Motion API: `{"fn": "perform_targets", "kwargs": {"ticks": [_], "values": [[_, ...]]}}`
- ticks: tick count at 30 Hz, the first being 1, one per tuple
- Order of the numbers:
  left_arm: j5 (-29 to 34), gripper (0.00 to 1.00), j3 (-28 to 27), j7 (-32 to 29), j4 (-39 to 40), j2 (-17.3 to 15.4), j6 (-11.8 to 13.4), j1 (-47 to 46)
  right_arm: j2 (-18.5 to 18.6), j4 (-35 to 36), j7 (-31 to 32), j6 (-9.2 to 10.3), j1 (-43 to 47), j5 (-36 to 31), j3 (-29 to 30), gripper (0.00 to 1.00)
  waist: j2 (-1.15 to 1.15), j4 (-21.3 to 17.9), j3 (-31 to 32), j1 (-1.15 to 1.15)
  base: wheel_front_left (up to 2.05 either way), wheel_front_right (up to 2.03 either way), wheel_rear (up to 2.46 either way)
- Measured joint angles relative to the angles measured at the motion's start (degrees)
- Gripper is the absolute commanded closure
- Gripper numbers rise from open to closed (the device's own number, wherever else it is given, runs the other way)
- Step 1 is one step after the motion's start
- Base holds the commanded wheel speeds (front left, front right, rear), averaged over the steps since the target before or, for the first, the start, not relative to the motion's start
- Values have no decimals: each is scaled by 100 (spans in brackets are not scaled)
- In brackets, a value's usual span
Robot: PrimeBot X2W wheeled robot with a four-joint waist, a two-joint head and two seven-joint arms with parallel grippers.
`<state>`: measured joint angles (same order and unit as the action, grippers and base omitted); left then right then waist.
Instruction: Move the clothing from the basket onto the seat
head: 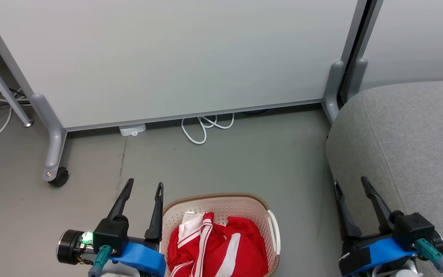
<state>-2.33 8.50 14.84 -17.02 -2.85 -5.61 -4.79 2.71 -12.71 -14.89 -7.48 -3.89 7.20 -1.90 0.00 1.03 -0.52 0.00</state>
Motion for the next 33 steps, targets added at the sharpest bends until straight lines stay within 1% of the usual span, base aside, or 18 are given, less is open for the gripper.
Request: {"fn": "perform_targets", "kwargs": {"ticks": [15, 21, 26, 33], "values": [[23, 0, 20, 15, -56, 0, 0, -6, 1, -53, -15, 0, 2, -87, -11, 0, 0, 25, -18, 0, 0, 0, 0], [31, 0, 201, 18, -304, 1, -49, -319, 1, -34, -15, 0, -48, -87, -42, 0, 0, -10, -141, 0, 0, 0, 0], [93, 0, 379, 23, -621, -74, -107, -844, 2, 25, -15, 0, -265, -74, -80, 0, 0, -128, -431, 0, 0, 0, 0], [36, 0, 544, 23, -1427, -255, -152, -1644, 5, 141, -15, 0, -659, 5, -102, 0, 0, -419, -1110, 0, 0, 0, 0]]}}
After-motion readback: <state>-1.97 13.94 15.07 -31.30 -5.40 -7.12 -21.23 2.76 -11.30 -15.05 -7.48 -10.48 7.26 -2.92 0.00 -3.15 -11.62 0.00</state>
